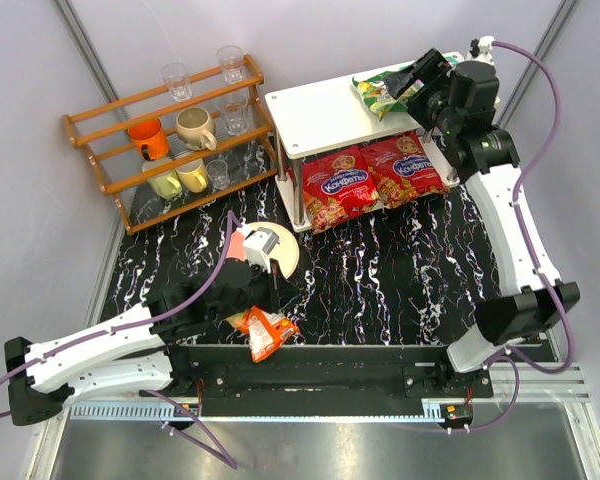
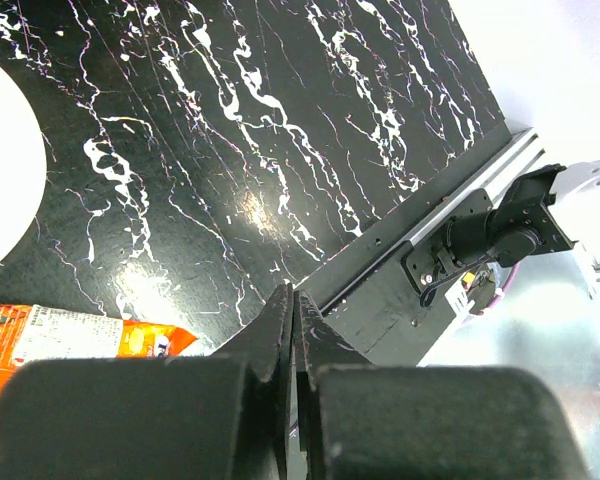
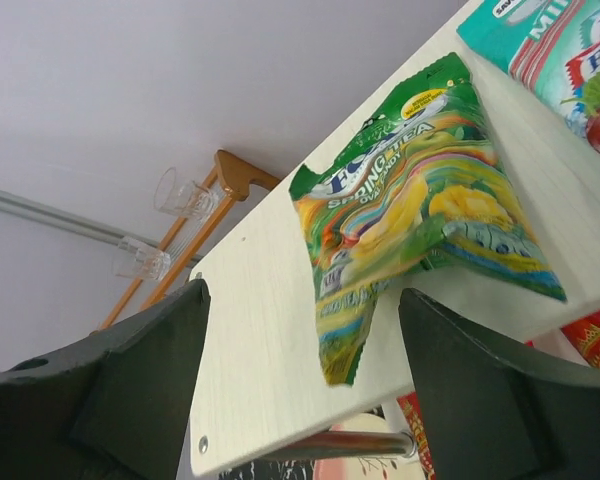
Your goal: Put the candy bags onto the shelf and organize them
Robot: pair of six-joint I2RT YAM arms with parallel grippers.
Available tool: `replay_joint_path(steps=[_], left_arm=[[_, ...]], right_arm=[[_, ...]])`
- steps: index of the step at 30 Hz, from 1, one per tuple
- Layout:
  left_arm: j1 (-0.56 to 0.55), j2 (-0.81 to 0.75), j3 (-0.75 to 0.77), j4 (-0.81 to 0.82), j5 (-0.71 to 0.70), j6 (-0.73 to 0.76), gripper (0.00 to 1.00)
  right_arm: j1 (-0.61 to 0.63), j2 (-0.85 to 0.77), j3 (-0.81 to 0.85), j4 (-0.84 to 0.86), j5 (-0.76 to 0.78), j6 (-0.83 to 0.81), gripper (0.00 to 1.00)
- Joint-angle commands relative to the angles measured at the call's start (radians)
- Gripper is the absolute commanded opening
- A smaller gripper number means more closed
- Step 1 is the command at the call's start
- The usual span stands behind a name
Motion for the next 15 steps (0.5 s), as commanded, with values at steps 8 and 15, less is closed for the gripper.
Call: replay_joint_path(steps=[8,15], left_arm=[[-0.005,0.015,0.004,0.048,0.0,0.008,0.0],[-0.003,0.024,0.01,0.051,0.003,0.013,0.0]], right_arm=[[-0.004,-0.212,-0.039,0.052,0.042,-0.232,0.74],[-0.009,0.095,0.298,-0.076,-0.062,-0.462,0.0]])
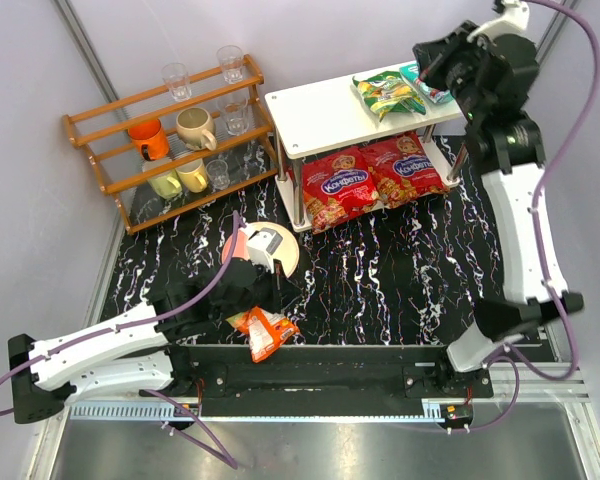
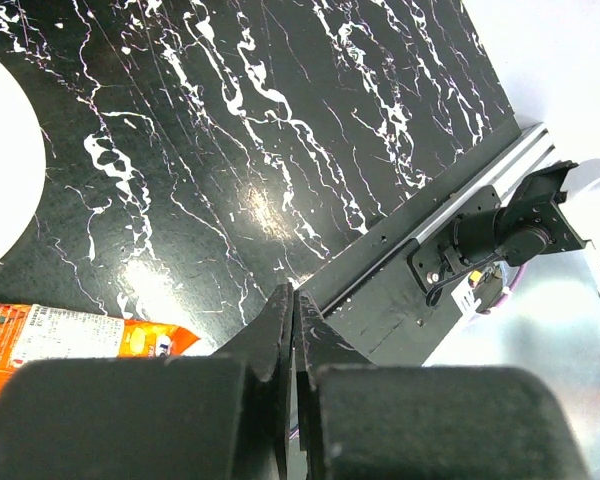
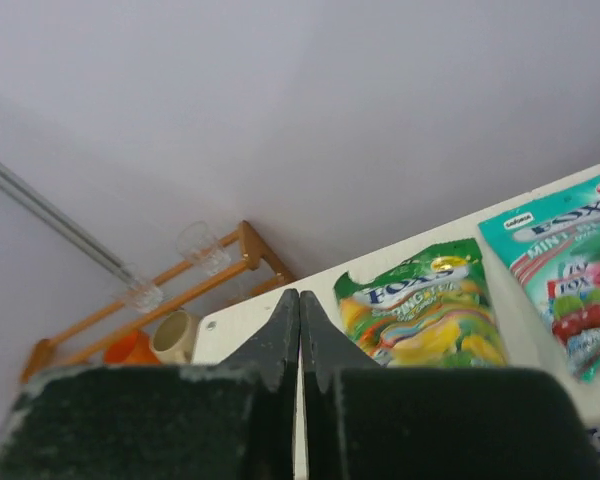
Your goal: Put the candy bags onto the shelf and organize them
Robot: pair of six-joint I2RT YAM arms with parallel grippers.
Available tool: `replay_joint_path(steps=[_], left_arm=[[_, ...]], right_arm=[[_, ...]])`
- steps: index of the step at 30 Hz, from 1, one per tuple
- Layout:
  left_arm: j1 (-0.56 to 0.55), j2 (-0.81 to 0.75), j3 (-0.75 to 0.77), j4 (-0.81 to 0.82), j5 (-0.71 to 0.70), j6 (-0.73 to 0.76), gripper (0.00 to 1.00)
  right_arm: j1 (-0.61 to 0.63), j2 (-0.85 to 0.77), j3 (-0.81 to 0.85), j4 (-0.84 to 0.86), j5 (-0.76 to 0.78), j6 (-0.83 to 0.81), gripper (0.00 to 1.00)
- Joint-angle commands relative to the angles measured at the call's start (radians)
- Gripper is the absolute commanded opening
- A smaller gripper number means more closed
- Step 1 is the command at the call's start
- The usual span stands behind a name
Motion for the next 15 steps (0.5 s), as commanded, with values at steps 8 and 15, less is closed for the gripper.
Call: replay_joint_path(steps=[8,15], left_arm=[[-0.003,-0.023,-0.011,0.034,-0.018,0.009,0.0],[-0.003,-0.015,-0.017,0.033,-0.021,0.013,0.0]], right_arm=[[-0.006,0.374,0.313,-0.109,-0.087,-0.23,0.0],[-0.003,0.353,0.128,-0.043,-0.147,-0.216,0.0]])
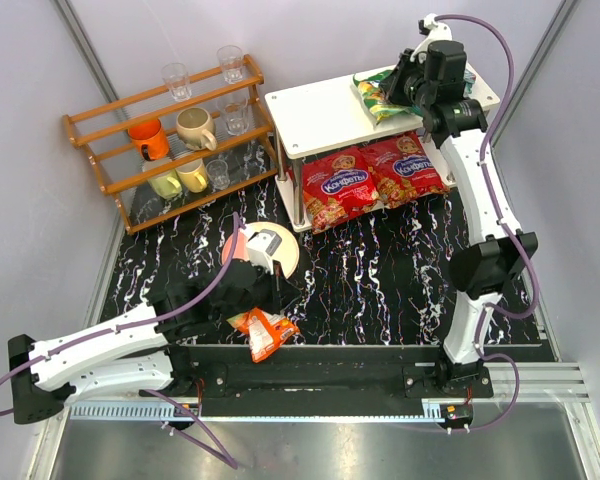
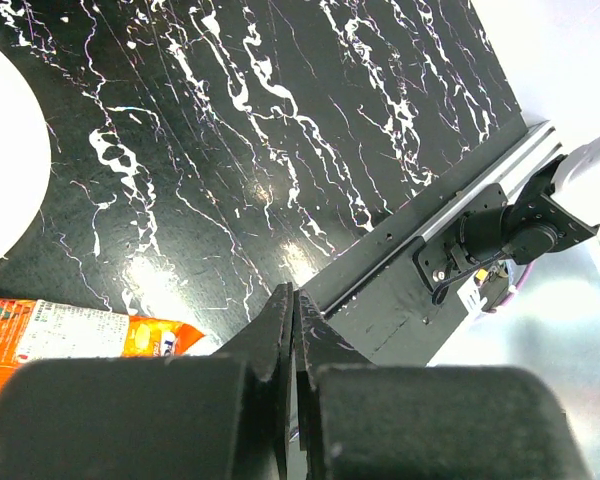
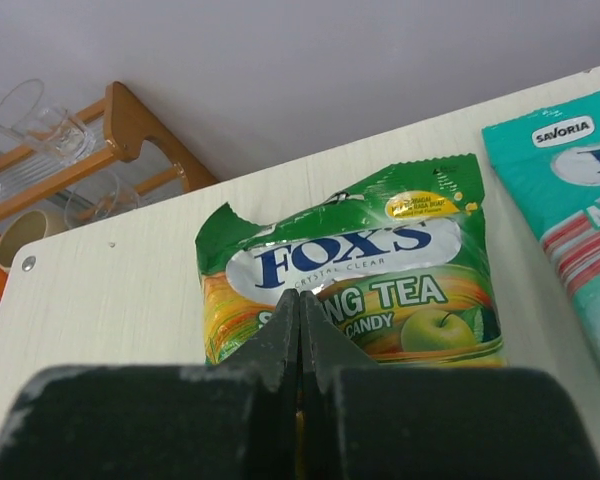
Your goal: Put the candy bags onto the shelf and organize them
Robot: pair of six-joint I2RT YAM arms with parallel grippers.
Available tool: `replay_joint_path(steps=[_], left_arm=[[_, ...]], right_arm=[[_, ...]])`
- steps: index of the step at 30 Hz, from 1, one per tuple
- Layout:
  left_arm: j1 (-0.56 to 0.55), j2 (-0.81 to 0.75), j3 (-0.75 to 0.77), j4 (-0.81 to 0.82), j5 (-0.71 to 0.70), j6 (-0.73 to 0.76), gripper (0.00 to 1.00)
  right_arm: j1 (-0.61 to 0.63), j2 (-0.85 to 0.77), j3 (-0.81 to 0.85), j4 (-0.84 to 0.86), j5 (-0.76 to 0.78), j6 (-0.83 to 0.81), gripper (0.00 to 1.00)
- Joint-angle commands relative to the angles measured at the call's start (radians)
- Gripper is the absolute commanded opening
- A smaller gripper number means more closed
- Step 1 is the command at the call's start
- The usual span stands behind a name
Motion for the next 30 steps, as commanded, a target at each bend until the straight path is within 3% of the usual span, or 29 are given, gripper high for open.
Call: replay_joint_path(steps=[1,7,10,14,23,30], left_arm=[[-0.003,-0.01,-0.006,0.037,-0.017,0.011,0.0],[-0.003,-0.016,-0.026,0.052,-0.009,0.002,0.0],[-0.003,-0.01,-0.026,0.054,-0.006,0.0,0.0],[-0.003,-0.01,-0.029,0.052,-0.009,0.002,0.0],[-0.003,-0.014,-0.033,0.046,-0.02,0.005,0.0],[-0.003,-0.024,-0.038,0.035,-0.028,0.008,0.0]], right_arm=[[-0.002,-0.109,-0.199,0.107,-0.054,-0.016,0.0],[0.0,-0.223,-0.54,0.348,-0.021,-0.014,0.0],[-0.002,-0.217,-0.574,0.382,-0.009,-0.021,0.0],[-0.002,-0.182,-0.528,0.365,-0.011,-0.037,0.0],[0.0,-0.013,-0.245,0.202,-0.044,-0.065,0.0],[0.0,0.058,-0.166,0.179,-0.08,-0.044,0.0]])
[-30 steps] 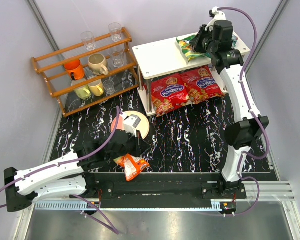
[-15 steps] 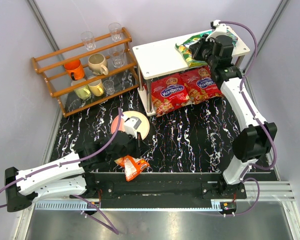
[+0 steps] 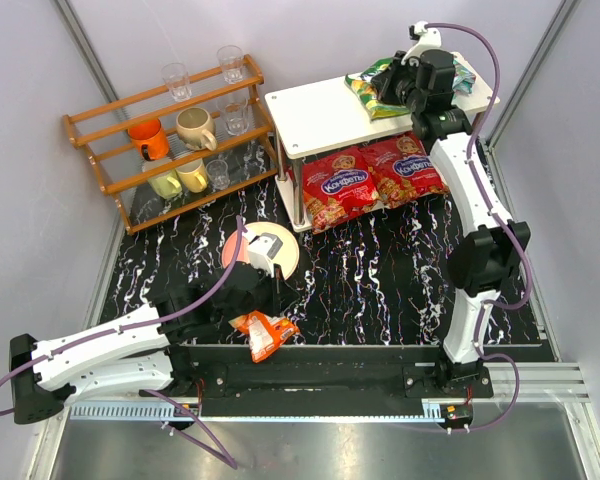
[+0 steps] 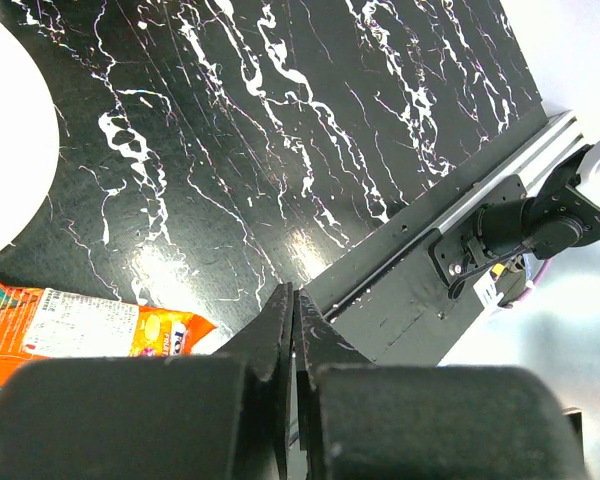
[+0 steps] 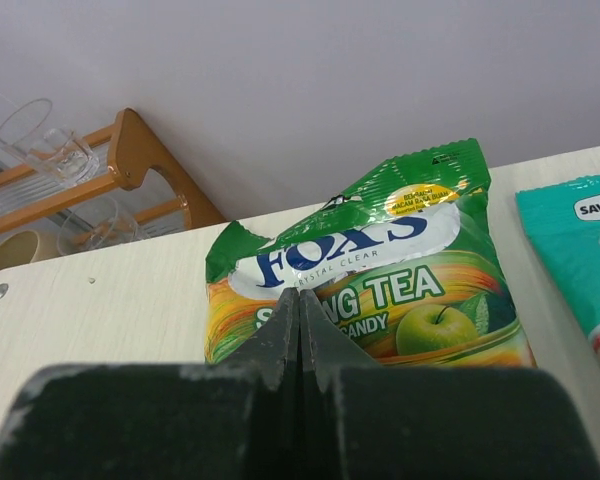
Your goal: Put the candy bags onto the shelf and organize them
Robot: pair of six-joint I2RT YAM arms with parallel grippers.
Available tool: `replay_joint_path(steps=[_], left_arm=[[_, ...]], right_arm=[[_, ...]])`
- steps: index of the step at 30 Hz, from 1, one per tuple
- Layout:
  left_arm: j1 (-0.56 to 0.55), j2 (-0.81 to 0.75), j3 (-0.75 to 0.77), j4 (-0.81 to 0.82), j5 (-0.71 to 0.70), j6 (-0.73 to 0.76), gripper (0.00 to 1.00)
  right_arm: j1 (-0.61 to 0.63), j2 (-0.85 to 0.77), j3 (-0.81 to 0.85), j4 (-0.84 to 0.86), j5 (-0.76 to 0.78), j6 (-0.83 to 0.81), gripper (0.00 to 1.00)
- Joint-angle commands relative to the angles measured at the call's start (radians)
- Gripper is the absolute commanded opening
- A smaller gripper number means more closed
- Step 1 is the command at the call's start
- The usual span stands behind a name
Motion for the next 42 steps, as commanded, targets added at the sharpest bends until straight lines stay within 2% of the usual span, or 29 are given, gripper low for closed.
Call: replay_joint_path(steps=[1,7,12,14,17,20,24,31,37,42], left_arm=[[-0.003,-0.027,-0.006,0.025,-0.028,0.008,0.0],[-0.002,-0.027,-0.003,0.023,-0.034,0.011,0.0],[-0.002,-0.01,0.017,0.023,-0.028,0.022,0.0],[0.0,-0.008,0.023,0.018,-0.023,0.022,0.0],[0.0,-0.019,0.02,0.017,-0.02,0.024,0.0],[-0.002,-0.03,0.016,0.015,-0.022,0.024,0.0],[-0.002,-0.027,0.017,0.015,-0.025,0.031,0.0],[0.001,-0.001,0.016,0.012,-0.026,0.038,0.01],[0.007,0.009,0.003,0.031,-0.02,0.03,0.0],[0.006,0.022,-0.006,0.046,-0.002,0.024,0.01]], right_arm=[[-0.003,0.051,0.024,-0.124,-0.046,0.004,0.0],[-0.001,-0.015,0.115,-0.119,-0.07,0.042,0.02],[-0.015,-0.014,0.358,-0.207,-0.051,0.036,0.04],[-0.061,0.009,0.469,-0.234,-0.06,0.048,0.04],[-0.16,0.044,0.533,-0.238,-0.125,0.099,0.04],[-0.272,0.083,0.534,-0.229,-0.211,0.151,0.01],[-0.331,0.145,0.534,-0.186,-0.328,0.18,0.0],[-0.34,0.271,0.643,-0.178,-0.419,0.192,0.0],[-0.34,0.279,0.583,-0.161,-0.439,0.191,0.0],[-0.334,0.215,0.41,-0.161,-0.394,0.105,0.0]])
